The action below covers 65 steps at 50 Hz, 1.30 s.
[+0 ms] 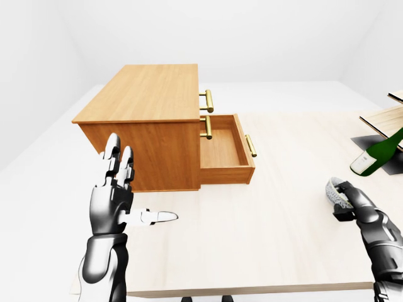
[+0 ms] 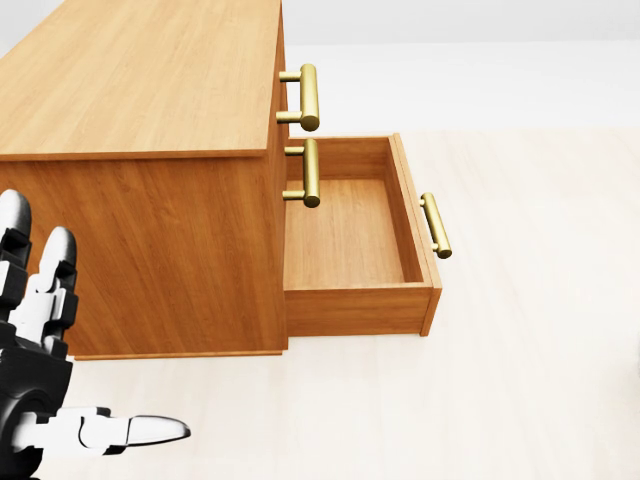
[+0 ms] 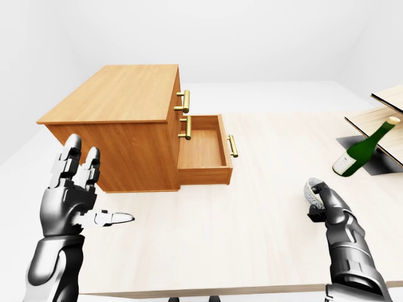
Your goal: Put the bowl on top of the cabinet.
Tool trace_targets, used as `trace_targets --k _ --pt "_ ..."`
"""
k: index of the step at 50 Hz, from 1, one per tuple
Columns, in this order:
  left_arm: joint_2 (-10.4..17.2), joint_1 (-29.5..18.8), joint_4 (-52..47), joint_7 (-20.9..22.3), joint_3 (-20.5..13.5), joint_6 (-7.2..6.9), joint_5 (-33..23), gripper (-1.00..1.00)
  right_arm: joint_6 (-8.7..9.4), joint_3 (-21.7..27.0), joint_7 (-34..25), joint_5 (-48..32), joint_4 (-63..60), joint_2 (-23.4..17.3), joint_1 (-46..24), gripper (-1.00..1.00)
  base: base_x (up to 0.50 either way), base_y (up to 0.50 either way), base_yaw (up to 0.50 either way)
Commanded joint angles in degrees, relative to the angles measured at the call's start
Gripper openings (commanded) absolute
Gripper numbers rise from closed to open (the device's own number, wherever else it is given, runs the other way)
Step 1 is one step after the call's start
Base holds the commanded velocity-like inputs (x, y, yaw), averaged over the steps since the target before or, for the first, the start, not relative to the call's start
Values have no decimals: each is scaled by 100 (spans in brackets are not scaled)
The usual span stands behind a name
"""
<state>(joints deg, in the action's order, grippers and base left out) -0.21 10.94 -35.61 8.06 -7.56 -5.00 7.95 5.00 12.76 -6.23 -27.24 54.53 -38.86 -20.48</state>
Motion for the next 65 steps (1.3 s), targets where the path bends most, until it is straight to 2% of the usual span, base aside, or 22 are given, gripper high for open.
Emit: trace_targets --k 1,6,11,19,23,28,42,50,59,65 --pt "4 -23 25 -7 -23 0 10 100 0 44 -564 -401 -1250 519 662 -100 0 0 0" --pt "7 2 -69 2 -40 0 37 100 0 415 -1095 -829 -2505 649 887 -100 0 0 0" --pt "6 -2 -86 22 -49 0 74 100 0 555 -1748 -1437 -3880 917 1115 -100 0 0 0" --pt "4 -24 -114 22 -79 0 85 100 0 461 -2654 -2893 -5967 1508 1317 -100 0 0 0" --pt "4 -14 -121 31 -83 0 93 100 0 467 -2997 -3323 -6448 1733 1228 -100 0 0 0" --pt "-3 1 -105 32 -64 0 77 100 0 134 -3335 -3994 -7175 2125 1152 -100 0 0 0" --pt "-7 6 -123 28 -56 0 70 100 0 -357 -3377 -5152 -7400 2365 -66 -100 0 0 0" --pt "-6 12 -97 38 -49 0 65 100 0 -686 -3377 -5926 -7765 2729 -743 -100 0 0 0" --pt "-4 -5 -38 36 -39 0 52 100 0 -921 -3377 -6158 -7672 3022 -1404 -100 0 0 0" --pt "2 3 -42 33 -19 0 43 100 0 -1040 -3377 -6170 -7851 3244 -1294 -100 0 0 0"
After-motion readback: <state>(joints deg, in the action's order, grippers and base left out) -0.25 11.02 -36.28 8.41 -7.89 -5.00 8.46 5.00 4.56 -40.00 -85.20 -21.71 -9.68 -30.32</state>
